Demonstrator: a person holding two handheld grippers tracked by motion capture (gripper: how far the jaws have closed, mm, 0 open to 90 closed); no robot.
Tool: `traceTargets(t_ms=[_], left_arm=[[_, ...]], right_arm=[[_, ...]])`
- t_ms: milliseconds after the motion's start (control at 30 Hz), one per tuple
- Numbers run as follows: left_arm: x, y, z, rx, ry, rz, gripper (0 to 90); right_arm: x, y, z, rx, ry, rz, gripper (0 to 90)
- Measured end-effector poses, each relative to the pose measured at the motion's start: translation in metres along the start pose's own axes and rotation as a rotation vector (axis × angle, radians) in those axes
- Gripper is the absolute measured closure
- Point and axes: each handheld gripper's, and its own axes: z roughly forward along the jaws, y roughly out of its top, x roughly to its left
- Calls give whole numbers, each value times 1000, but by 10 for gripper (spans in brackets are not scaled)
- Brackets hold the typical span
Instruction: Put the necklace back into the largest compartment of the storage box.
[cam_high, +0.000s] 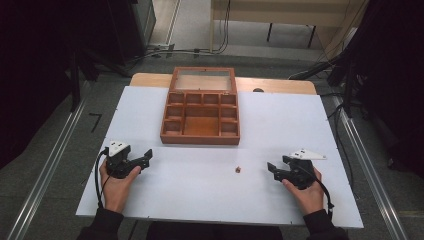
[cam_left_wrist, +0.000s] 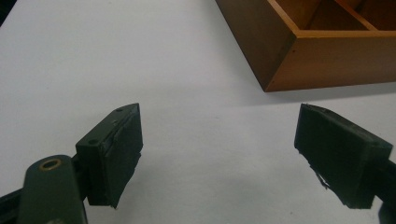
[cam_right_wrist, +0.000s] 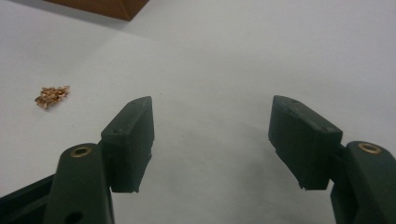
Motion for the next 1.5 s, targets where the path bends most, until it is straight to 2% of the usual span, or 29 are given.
traceTargets(t_ms=[267,400,733,833,1267,1500], left_arm=[[-1,0,0,-1,6,12,160],[-1,0,0,-2,8,12,163],[-2,0,1,2,9,19,163],[-2,-1,2,6,9,22,163],[-4,0,2,3,7,32,164],[-3,0,2,4,6,32,164]], right_arm=[[19,5,10,-1,41,-54,344],[27,7,15,-3,72,-66,366],[45,11,24,6,112,-103,388],[49,12,26,8,122,-114,413],[71,16,37,21,212,-148,517],[77,18,44,37,229,-169,583]])
